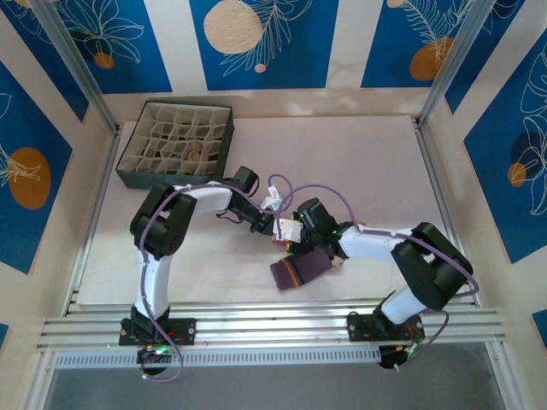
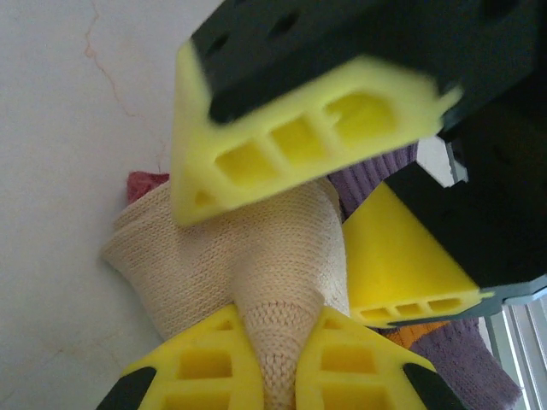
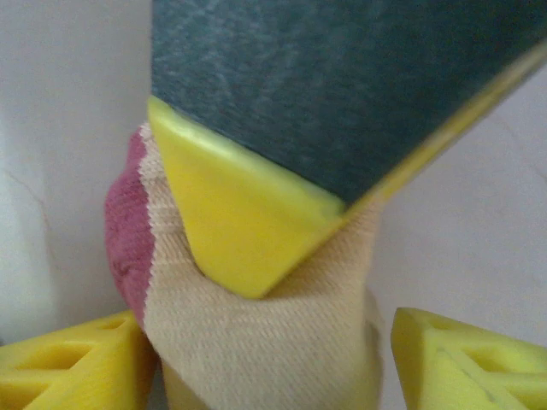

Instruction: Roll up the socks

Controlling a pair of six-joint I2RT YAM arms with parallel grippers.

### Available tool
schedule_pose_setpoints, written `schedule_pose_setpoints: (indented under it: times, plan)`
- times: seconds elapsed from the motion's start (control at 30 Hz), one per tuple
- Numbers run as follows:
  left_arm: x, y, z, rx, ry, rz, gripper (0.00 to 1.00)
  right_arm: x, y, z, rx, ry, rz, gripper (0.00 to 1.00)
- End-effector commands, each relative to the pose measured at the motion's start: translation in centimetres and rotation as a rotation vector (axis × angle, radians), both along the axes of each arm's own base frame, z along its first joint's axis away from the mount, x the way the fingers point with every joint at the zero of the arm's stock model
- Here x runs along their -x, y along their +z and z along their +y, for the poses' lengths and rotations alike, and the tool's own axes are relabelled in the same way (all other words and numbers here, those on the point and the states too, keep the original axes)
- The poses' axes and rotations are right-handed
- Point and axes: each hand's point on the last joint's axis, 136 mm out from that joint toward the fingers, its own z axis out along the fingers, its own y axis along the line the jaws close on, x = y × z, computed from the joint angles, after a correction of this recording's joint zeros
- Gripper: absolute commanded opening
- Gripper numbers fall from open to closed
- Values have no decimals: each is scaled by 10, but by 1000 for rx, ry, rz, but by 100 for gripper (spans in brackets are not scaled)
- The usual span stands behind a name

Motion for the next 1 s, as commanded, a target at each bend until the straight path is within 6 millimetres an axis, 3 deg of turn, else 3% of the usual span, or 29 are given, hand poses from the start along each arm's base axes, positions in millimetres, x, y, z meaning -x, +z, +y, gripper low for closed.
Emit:
schedule_pose_setpoints:
  times: [0.0,0.07,0.13,0.17,0.2,0.23,0.33,0.43,0.57,0.73,0.97]
  plan:
    - [4,-15,8,-56,21,93,2,6,-8,6,13,56,54,70]
    - [1,-12,7,-47,27,88,2,7,-13,6,30,62,81,68]
    - [-1,-7,5,-31,32,82,3,7,-18,5,60,58,114,56]
    - [-2,-4,4,-24,35,77,4,7,-20,6,73,55,127,42]
    - [-3,-1,4,-16,39,69,5,6,-20,6,80,48,134,15]
    - [-5,1,4,-13,45,56,7,6,-19,7,81,39,137,0]
    - [-19,11,12,-21,129,-81,24,5,-6,13,46,15,142,0]
    - [-42,44,23,63,282,-260,41,2,16,18,-30,-39,141,0]
    - [-49,94,39,197,393,-395,56,3,52,24,-158,-118,199,0]
    - [-31,148,49,351,398,-537,62,8,95,29,-297,-164,296,0]
    - [9,195,56,555,332,-596,66,28,172,43,-568,-63,469,0]
